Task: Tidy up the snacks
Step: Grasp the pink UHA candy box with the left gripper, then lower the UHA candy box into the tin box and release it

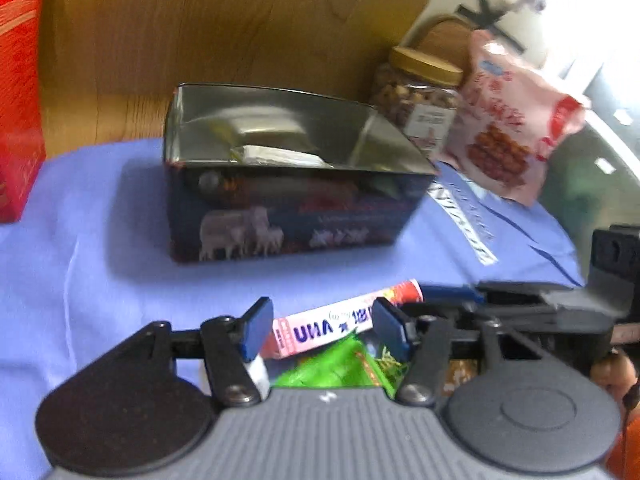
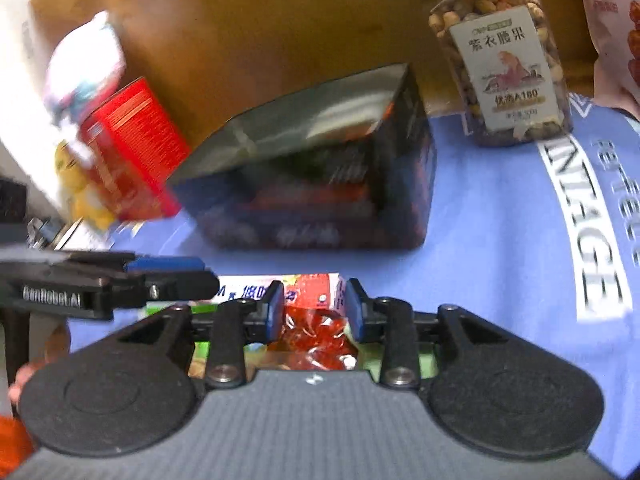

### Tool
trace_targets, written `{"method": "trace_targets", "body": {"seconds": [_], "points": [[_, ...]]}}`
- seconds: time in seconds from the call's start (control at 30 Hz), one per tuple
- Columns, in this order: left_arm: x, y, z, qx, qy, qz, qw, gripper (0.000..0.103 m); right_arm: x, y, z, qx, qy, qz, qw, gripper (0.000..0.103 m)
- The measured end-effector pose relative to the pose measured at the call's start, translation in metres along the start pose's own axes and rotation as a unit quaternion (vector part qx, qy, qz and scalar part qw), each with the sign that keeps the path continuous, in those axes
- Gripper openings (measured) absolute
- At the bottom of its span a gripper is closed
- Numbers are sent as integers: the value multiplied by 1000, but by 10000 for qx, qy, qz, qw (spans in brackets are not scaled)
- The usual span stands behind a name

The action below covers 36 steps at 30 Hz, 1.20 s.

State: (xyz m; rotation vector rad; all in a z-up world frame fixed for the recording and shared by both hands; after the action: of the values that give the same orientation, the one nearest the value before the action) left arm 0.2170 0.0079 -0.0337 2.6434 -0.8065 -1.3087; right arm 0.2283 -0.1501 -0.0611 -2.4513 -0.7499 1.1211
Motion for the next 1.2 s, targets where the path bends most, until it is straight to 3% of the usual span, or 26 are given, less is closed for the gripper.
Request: {"method": "trace_targets", "body": {"seconds": [0.2,0.33,0.53,0.77,0.87,1.07,1.2], "points": [[-28,-7,7,-160,107,19,9998,59,-32,-32,43,-907,-66,-189,9957,41],[-17,-9,4,-184,-80,-25,9998,59,-22,-32,35,-1575,-9,343,9869,49],[-7,-7,2,-160,-167,-93,9997,58,-17,-26,15,-1295,130,262,9912,50],[8,-2,0,87,-316,-358,9988,53,7,-21,15,-1199,63,335,9922,51],[6,-3,-3,-85,-311,-219,9992,51,8,-23,15,-1310,160,519,9899,48],[-22,10,-31,-5,219,-29,9998,51,-15,-23,3,-1106,548,437,9914,47],[-44,16,-68,106,730,-32,9973,51,-40,-37,-25,-1237,1121,436,9850,47]]}}
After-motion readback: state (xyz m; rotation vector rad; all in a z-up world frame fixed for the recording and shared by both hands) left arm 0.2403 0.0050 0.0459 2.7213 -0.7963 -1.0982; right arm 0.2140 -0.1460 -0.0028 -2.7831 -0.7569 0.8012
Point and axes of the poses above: each gripper's, at about its wrist camera, not at the fingertips, and x roughly the way its jaws point, y to its right, z to its underside, the point moved 10 cm from there along x, roughly the way its jaws point, and after that the axes turned 4 degrees about x, right-handed, at the moved point
